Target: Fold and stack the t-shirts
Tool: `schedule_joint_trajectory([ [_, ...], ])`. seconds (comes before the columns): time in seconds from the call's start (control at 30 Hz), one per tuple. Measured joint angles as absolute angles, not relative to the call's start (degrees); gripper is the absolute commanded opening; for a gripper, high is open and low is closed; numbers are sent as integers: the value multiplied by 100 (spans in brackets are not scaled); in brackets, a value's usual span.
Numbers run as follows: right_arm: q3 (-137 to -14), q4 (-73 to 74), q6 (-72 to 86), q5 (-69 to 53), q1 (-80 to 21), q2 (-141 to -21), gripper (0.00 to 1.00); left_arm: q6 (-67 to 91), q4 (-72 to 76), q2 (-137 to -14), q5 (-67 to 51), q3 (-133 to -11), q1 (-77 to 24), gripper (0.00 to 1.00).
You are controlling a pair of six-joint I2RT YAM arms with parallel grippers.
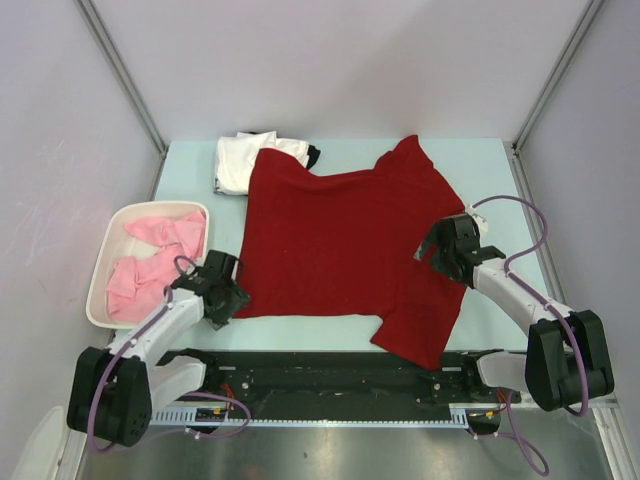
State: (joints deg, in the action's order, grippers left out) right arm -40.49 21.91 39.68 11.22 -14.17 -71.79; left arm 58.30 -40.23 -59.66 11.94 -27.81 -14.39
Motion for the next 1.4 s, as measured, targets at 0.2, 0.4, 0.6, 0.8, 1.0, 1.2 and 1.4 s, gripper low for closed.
schedule_joint_trajectory([
  [0.2,-4027,2165,3881,1105,-1404,-7179,100,5841,-3776,-6501,1363,-3022,-1439,43],
  [0.4,-3999,2145,3872,1103,-1398,-7172,99,5789,-3365,-6958,1372,-3186,-1437,1],
  [0.6,-3924,2217,3846,1100,-1398,-7015,100,5793,-3179,-6912,1291,-3142,-1437,0],
  [0.8,-3922,2591,3795,998,-1398,-6493,100,5736,-3321,-6217,1111,-3055,-1433,0],
  [1.0,-3760,3216,3979,1009,-1765,-5588,93,5446,-3391,-5885,860,-3457,-1046,0],
  [1.2,-3514,4117,4639,1321,-3063,-4676,88,5192,-3162,-6298,648,-3562,-624,0],
  [1.4,-3385,4681,5671,1719,-4436,-4897,86,5092,-2943,-6735,438,-3562,-478,0],
])
